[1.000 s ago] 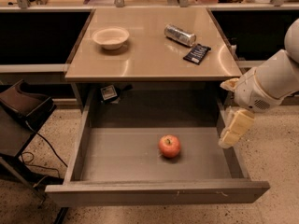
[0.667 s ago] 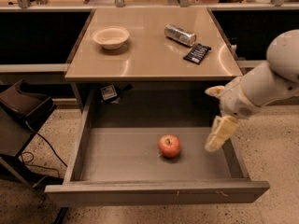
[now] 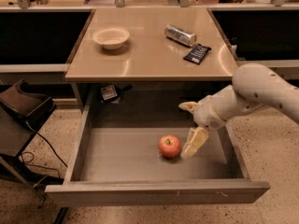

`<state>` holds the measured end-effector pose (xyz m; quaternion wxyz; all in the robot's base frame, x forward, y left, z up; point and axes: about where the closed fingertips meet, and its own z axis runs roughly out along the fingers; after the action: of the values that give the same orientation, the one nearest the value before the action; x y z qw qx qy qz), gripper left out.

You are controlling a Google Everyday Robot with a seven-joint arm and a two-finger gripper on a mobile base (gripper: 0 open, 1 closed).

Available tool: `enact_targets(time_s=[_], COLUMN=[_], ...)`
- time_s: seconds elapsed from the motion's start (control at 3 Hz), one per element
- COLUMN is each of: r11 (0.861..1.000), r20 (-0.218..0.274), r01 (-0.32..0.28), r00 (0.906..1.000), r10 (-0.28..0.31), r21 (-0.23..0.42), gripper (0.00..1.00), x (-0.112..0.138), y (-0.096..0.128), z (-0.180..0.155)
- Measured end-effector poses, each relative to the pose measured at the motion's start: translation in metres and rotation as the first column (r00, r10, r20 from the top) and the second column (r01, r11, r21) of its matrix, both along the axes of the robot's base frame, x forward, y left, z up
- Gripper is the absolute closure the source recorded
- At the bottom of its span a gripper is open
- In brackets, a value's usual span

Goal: Pick apple from top drawer and place on counter

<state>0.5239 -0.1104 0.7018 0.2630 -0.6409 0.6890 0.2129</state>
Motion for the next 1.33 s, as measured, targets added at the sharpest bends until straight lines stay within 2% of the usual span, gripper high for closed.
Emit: enact_targets(time_s=[0.33,0.67,1.0,1.33], r11=[1.0,0.998,0.995,0.995], r20=[0.002,0.029,0.034,0.034], r01=[-0.008,0.027,0.026,0.026], r00=[1.0,0.9993,0.9992,0.9992], r10=[0.008,-0.025,-0.023,-0.022], r21=[0.0,-0.057,-0.095,-0.097], gripper=[0.0,0.0,0.0,0.0], x=[0.003,0.003,0.002,0.002], y=[0.013,0.013,0.017,0.017], z=[-0.026,-0.045,-0.061,-0.062])
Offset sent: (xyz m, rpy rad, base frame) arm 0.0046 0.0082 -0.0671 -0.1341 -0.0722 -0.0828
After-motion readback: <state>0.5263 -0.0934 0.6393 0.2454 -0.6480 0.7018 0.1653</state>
